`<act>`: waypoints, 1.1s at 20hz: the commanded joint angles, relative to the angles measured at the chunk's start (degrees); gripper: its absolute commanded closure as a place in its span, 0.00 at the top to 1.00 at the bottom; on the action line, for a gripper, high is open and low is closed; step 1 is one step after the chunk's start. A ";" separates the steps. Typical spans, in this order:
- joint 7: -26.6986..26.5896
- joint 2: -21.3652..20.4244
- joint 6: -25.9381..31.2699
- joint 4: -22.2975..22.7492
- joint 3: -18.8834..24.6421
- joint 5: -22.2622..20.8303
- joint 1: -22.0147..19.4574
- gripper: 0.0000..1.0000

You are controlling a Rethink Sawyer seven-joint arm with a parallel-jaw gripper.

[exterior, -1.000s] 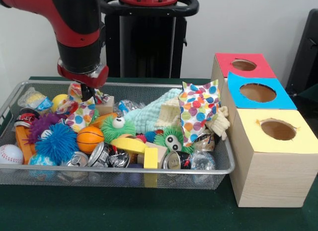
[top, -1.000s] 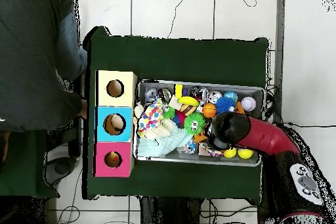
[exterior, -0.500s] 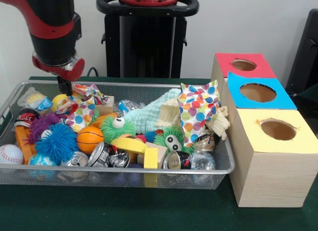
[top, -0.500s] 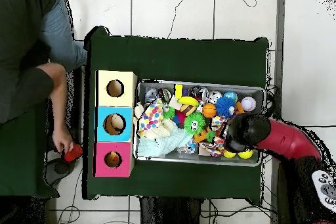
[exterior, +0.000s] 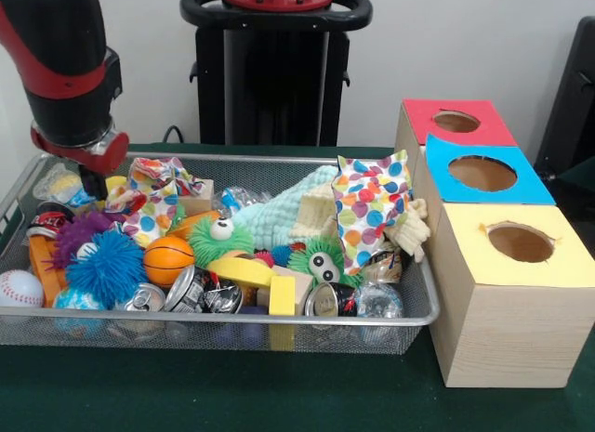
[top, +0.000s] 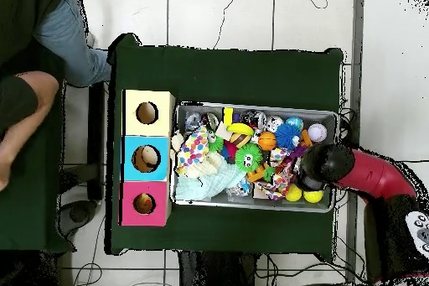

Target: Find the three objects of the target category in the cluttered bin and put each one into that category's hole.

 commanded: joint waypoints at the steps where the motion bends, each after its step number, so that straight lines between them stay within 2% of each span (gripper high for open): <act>1: -12.77 5.96 -5.39 -2.53 8.54 -4.97 -1.29 0.00; 6: -12.53 7.82 -6.15 -4.04 9.70 -6.73 -2.21 0.00; 15: -9.02 8.16 -8.26 -2.09 11.03 -7.62 -2.11 0.00; 22: -4.20 8.42 -10.44 -0.80 11.05 -6.87 0.03 0.00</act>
